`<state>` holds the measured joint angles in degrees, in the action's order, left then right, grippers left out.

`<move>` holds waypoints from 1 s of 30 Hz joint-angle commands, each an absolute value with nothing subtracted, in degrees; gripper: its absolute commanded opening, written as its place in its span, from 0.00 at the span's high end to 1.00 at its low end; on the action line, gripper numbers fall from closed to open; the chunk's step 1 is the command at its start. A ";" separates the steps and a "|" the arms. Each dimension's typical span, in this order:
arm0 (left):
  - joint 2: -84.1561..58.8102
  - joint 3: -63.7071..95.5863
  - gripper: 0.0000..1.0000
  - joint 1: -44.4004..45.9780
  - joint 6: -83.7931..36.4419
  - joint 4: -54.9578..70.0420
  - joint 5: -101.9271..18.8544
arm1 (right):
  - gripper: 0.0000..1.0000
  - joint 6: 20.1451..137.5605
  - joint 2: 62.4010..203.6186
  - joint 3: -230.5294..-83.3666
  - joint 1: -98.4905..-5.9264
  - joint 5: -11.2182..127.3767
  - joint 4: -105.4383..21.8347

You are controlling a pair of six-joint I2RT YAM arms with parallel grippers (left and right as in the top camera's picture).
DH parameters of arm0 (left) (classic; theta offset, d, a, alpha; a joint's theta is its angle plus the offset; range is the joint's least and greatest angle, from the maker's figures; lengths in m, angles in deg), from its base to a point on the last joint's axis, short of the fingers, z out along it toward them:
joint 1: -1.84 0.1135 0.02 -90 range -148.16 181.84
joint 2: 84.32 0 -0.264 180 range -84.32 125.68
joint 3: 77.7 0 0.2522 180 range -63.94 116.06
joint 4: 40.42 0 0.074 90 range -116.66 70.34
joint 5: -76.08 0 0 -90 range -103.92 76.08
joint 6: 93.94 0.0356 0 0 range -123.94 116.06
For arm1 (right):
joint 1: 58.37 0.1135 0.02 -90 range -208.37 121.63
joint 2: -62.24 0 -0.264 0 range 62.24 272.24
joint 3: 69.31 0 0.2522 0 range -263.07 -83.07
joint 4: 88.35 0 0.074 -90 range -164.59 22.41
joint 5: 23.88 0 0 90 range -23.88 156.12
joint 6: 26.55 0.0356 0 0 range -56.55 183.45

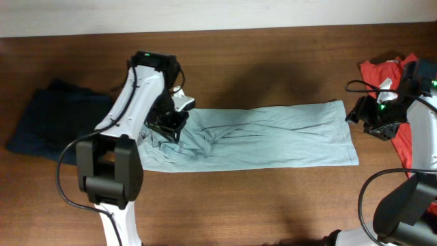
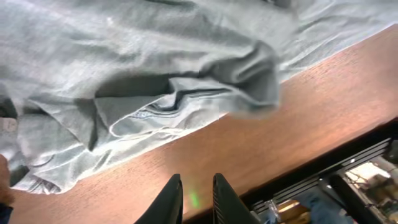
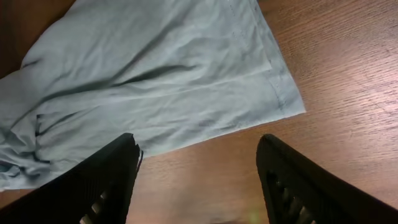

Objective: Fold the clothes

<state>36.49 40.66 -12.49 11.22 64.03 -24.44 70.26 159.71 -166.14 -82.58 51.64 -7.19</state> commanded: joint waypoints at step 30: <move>33.19 23.15 0.99 -8.18 -10.42 55.20 -6.11 | 0.37 69.63 158.59 -167.28 -82.82 51.31 -6.89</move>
